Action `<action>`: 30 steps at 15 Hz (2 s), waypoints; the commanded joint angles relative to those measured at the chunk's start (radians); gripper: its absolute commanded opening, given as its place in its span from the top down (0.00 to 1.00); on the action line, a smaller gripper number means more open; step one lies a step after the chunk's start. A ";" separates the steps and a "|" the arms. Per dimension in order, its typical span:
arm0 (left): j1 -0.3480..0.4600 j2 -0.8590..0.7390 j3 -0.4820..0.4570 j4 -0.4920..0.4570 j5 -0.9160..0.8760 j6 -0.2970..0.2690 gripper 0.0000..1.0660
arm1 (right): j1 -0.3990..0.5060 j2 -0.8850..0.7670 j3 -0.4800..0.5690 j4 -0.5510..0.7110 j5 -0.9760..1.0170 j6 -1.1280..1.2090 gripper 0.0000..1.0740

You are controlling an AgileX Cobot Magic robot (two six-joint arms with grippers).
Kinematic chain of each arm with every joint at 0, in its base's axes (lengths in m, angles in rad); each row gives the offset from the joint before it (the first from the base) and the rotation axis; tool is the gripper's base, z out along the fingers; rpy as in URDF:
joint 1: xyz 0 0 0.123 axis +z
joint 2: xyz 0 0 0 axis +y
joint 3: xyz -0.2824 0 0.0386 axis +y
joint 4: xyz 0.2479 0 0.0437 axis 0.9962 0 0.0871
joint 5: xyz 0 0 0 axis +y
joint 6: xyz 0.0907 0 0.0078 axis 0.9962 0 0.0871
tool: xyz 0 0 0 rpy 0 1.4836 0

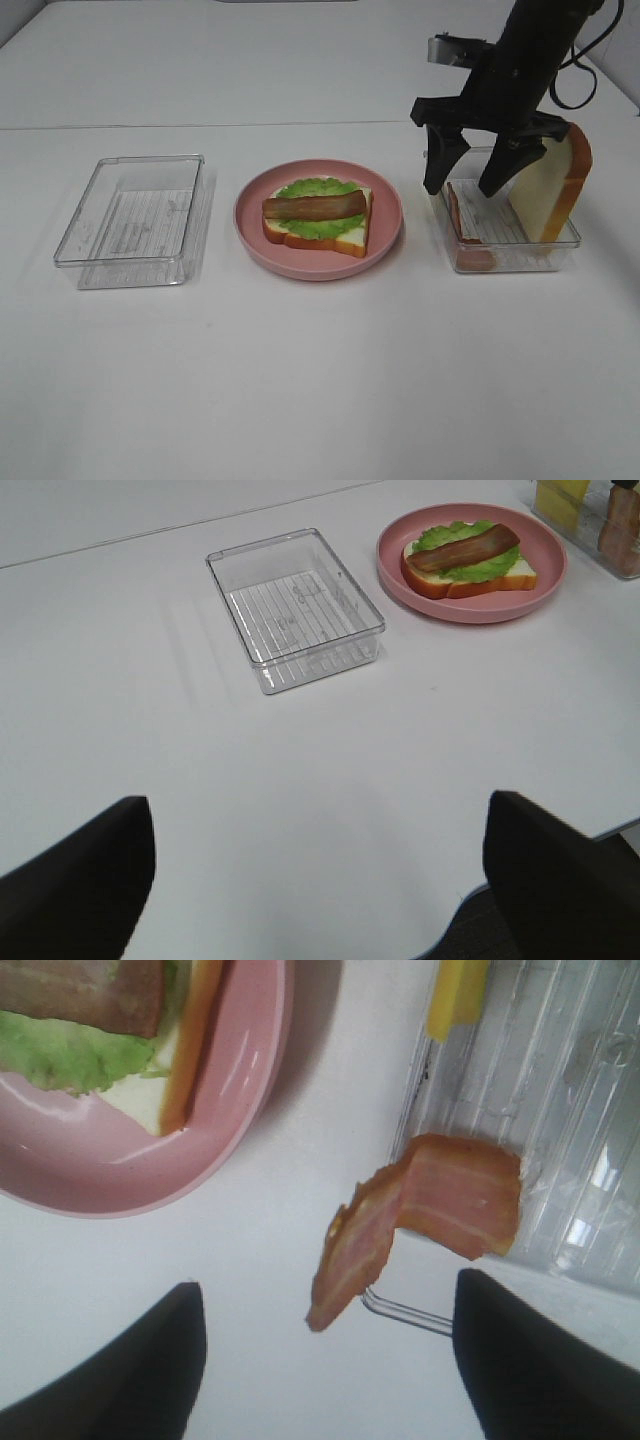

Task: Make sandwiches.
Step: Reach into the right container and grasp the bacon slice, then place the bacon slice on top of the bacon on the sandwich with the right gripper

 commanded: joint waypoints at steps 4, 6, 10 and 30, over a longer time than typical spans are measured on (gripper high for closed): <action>-0.001 -0.020 0.002 -0.002 -0.012 -0.002 0.20 | 0.003 0.070 -0.005 0.002 -0.010 0.003 0.40; -0.001 -0.020 0.002 -0.002 -0.012 -0.002 0.20 | 0.003 0.072 -0.005 0.003 -0.033 0.007 0.46; -0.001 -0.020 0.002 -0.002 -0.012 -0.002 0.20 | 0.003 0.072 -0.005 -0.004 -0.033 0.006 0.64; -0.001 -0.020 0.002 -0.002 -0.012 -0.002 0.20 | 0.023 -0.081 -0.133 0.605 0.020 -0.256 1.00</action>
